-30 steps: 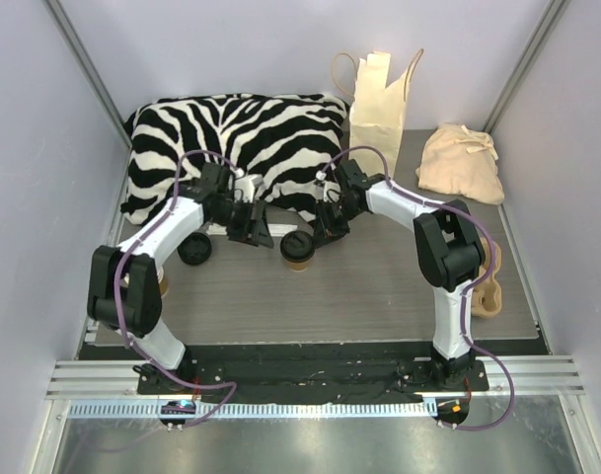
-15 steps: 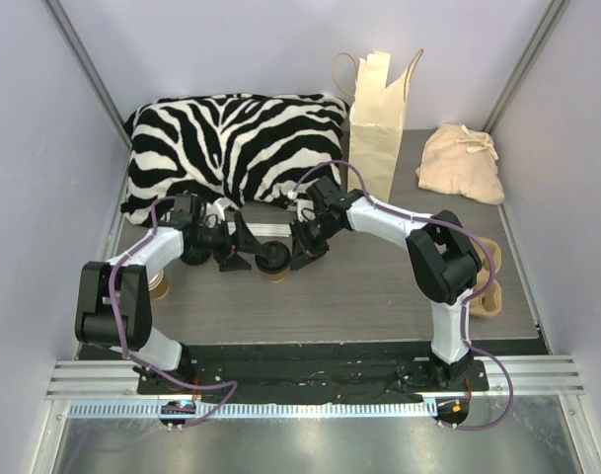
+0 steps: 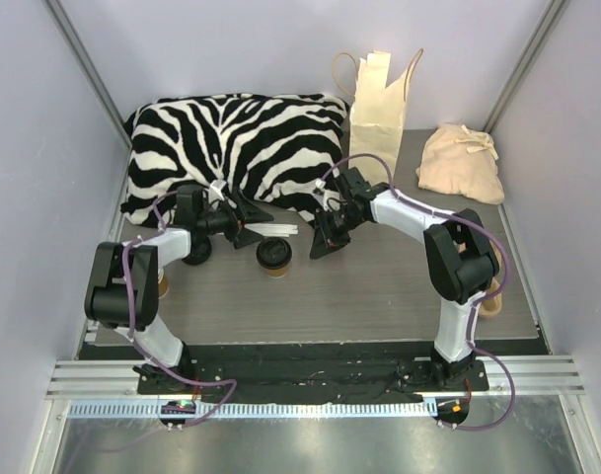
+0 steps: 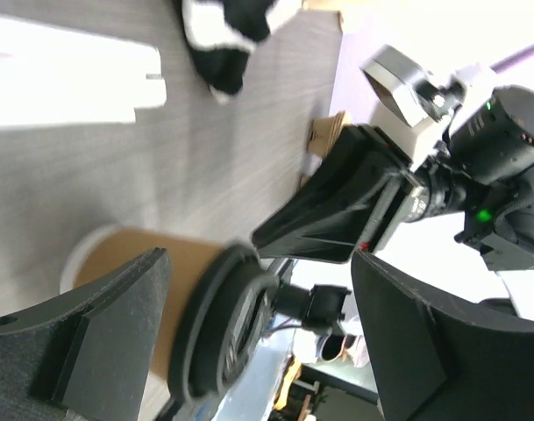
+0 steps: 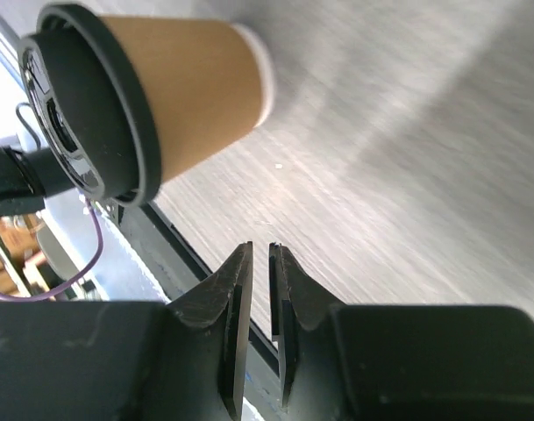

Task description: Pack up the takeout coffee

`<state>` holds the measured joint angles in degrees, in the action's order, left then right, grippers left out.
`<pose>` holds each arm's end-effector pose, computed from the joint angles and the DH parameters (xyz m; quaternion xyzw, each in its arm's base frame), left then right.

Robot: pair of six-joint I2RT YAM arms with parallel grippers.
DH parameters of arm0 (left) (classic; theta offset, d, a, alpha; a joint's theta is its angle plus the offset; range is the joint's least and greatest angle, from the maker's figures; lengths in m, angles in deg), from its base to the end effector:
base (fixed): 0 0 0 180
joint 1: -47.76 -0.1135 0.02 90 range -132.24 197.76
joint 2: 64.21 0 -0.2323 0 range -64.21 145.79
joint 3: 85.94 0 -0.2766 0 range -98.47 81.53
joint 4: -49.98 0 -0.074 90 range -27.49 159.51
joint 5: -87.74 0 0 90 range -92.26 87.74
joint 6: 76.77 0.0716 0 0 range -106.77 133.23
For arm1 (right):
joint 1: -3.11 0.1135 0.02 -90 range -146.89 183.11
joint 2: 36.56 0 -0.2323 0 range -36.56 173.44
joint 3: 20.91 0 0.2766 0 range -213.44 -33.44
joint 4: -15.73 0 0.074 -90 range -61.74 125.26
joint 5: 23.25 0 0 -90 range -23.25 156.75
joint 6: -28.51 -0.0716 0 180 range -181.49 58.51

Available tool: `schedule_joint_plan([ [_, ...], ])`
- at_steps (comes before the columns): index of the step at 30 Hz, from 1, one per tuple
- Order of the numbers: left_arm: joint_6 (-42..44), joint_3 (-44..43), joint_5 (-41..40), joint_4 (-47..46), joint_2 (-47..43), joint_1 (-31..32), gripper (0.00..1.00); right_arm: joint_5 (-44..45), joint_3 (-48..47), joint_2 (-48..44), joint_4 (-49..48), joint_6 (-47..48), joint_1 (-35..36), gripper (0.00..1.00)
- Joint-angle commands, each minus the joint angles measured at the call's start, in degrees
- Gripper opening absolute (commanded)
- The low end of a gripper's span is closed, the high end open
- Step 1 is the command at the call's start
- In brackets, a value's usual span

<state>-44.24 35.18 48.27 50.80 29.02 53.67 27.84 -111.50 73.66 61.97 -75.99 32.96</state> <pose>0.3515 -0.0920 0.1205 -0.1722 0.8083 -0.5411 0.1553 0.3366 0.2450 0.1202 -0.1921 0.9045 0.3760 0.0596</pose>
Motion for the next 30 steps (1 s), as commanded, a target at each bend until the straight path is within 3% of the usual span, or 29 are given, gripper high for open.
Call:
schedule_joint_plan([
  [1, -5.63, -4.97, 0.10, -11.14, 5.02, 1.38, 0.88, -1.25, 0.63, -4.57, 0.48, 1.76, -1.19, 0.22],
  [7, -5.38, -6.83, 1.60, -10.63, 5.57, -0.81, 0.86, -3.01, 1.42, -4.31, -2.59, -0.96, 0.21, 0.22],
  [11, 2.79, -4.72, 1.69, 4.79, -1.89, -5.20, 0.87, -3.10, 0.90, -3.52, -5.58, -2.46, 2.06, 0.23],
  [17, 6.68, 2.04, 0.72, 16.70, -13.59, -5.65, 0.91, -3.01, -0.51, -0.79, -8.92, -4.13, 4.78, 0.23],
  [23, 2.63, 8.20, 0.37, 16.98, -16.94, -5.65, 0.93, -3.01, 0.02, -0.09, -13.05, -7.20, 6.89, 0.23],
  [30, 0.35, 8.20, -1.04, 14.52, -13.78, -4.51, 0.94, -3.45, -0.51, 0.88, -15.43, -9.67, 7.68, 0.24],
])
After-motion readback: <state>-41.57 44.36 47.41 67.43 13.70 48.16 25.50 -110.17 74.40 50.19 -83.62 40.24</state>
